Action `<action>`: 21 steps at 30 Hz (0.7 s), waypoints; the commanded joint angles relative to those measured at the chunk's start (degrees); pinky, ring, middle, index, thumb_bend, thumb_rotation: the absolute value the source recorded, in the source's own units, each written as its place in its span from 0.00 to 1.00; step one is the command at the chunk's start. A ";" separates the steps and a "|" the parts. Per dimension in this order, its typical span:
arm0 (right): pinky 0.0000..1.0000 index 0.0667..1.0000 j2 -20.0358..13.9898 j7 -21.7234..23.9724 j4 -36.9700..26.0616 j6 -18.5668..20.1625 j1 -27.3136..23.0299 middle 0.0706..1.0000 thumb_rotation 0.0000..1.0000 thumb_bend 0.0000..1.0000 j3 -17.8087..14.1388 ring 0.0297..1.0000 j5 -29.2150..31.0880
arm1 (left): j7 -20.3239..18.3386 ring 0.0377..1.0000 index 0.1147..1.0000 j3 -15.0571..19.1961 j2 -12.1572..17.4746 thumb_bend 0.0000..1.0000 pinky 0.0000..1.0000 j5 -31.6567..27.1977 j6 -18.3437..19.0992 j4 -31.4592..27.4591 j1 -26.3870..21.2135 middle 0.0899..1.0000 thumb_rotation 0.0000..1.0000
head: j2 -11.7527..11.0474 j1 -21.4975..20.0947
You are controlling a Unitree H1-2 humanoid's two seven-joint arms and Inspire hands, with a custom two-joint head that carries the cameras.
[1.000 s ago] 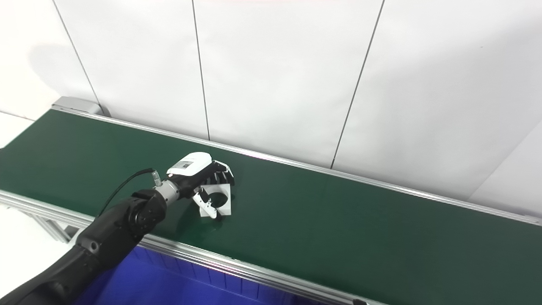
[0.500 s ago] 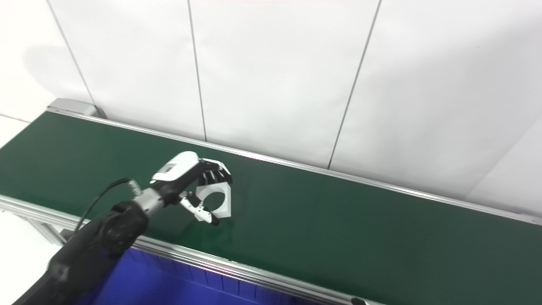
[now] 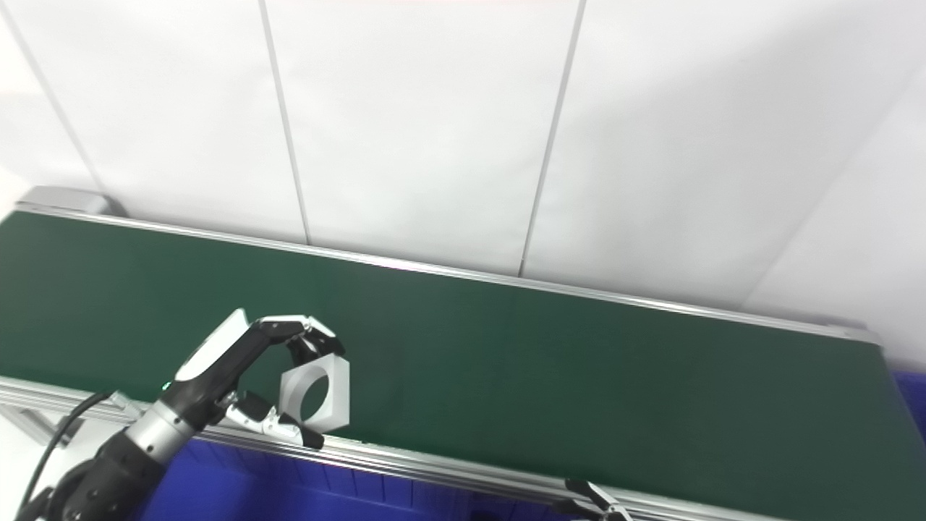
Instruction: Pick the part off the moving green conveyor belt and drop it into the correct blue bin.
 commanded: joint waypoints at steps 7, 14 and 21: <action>0.54 0.76 0.33 1.24 -3.65 -1.46 -0.68 0.66 0.22 0.80 -1.13 0.59 1.28 | -3.67 0.40 0.46 -1.66 -0.43 0.50 0.42 -2.80 0.51 -3.10 3.80 0.46 0.00 | 5.43 0.38; 0.50 0.73 1.15 1.60 -5.08 0.53 -1.05 0.62 0.26 0.82 -2.09 0.56 0.21 | -5.01 0.42 0.46 -4.33 -1.53 0.50 0.46 -0.49 -0.70 -1.00 5.94 0.44 0.00 | 7.48 -0.48; 0.49 0.73 1.65 1.78 -5.30 0.74 -1.02 0.61 0.27 0.83 -2.42 0.56 -0.23 | -6.43 0.45 0.43 -6.93 -0.77 0.50 0.53 4.13 -1.23 1.21 6.66 0.45 0.00 | 7.57 -0.66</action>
